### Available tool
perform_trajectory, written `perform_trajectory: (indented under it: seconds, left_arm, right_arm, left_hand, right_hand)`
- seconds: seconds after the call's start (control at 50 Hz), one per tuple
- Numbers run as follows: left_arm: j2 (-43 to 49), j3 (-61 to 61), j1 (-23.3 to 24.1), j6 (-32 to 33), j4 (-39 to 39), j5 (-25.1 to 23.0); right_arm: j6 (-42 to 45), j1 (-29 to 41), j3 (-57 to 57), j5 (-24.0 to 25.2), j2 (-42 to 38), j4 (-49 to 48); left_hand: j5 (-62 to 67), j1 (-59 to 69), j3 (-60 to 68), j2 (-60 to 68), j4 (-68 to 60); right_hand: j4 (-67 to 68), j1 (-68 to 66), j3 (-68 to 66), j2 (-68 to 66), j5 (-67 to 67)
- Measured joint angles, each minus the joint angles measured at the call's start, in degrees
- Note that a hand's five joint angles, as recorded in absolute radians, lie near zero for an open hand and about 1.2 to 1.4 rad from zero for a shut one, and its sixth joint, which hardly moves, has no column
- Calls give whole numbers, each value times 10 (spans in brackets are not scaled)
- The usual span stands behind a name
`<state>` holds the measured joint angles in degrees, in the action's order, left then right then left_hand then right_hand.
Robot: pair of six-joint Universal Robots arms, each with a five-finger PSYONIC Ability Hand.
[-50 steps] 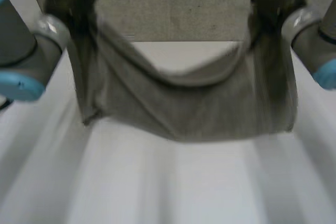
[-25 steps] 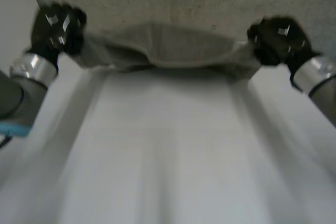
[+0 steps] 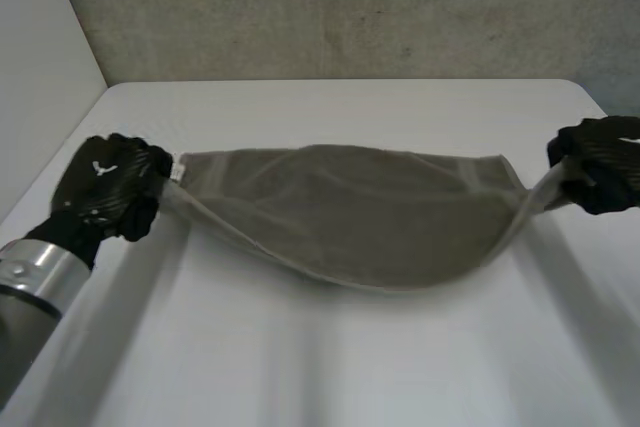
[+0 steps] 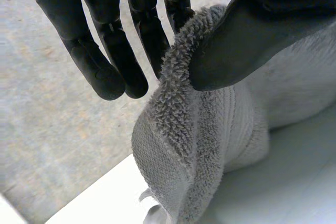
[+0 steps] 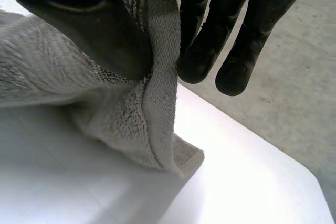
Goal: Fold the towel.
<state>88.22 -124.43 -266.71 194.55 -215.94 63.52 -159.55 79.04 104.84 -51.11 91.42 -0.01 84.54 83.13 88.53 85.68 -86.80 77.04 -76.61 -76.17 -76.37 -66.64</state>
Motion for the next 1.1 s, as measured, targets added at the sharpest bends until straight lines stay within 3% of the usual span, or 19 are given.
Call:
perform_trajectory:
  seconds: [0.14, 0.26, 0.44, 0.62, 0.74, 0.88, 0.9, 0.98, 1.02, 1.06, 1.1]
  left_arm:
    - [-71, -15, -16, -8, 82, 0]
    - [-49, -3, -14, -9, 98, 0]
    - [151, 127, 19, -5, 84, 10]
    - [351, 331, 60, -5, 96, 52]
    - [463, 498, 74, -4, 144, 98]
    - [552, 648, 86, -3, 216, 109]
    - [562, 665, 87, -3, 225, 109]
    - [591, 716, 90, -3, 257, 114]
    - [598, 731, 91, -3, 269, 123]
    - [599, 741, 91, -3, 277, 136]
    - [596, 747, 92, -3, 284, 156]
  right_arm:
    - [10, -41, -26, 3, 23, 84]
    - [34, -47, -53, 0, -18, 102]
    - [49, 5, -164, -29, -190, 102]
    - [1, 85, -345, -128, -377, 100]
    - [-47, 115, -484, -190, -489, 99]
    - [-79, 137, -597, -245, -567, 98]
    - [-81, 138, -608, -253, -574, 98]
    - [-83, 147, -647, -284, -598, 100]
    - [-82, 151, -658, -297, -604, 101]
    - [-81, 155, -662, -305, -605, 101]
    - [-80, 157, -661, -310, -603, 102]
  left_hand:
    - [0, 0, 0, 0, 0]
    - [0, 0, 0, 0, 0]
    - [0, 0, 0, 0, 0]
    - [4, 0, 1, 0, 0]
    - [4, 0, 1, 0, 0]
    - [4, 0, 1, 0, 0]
    - [4, -1, -5, -1, 2]
    - [-146, -143, -190, -166, 181]
    - [-341, -331, -380, -351, 372]
    - [-524, -520, -570, -537, 553]
    - [-636, -614, -669, -630, 651]
  right_hand:
    - [0, 0, 0, 0, 0]
    - [0, 0, 0, 0, 0]
    - [0, 0, 0, 0, 0]
    - [1, 0, -1, 0, 0]
    - [1, 0, -6, 0, 0]
    - [0, 4, -5, 4, 1]
    - [-63, 71, 55, 74, 66]
    - [-378, 378, 372, 377, 387]
    - [-538, 533, 529, 534, 553]
    - [-614, 605, 606, 609, 629]
    - [-621, 624, 620, 618, 630]
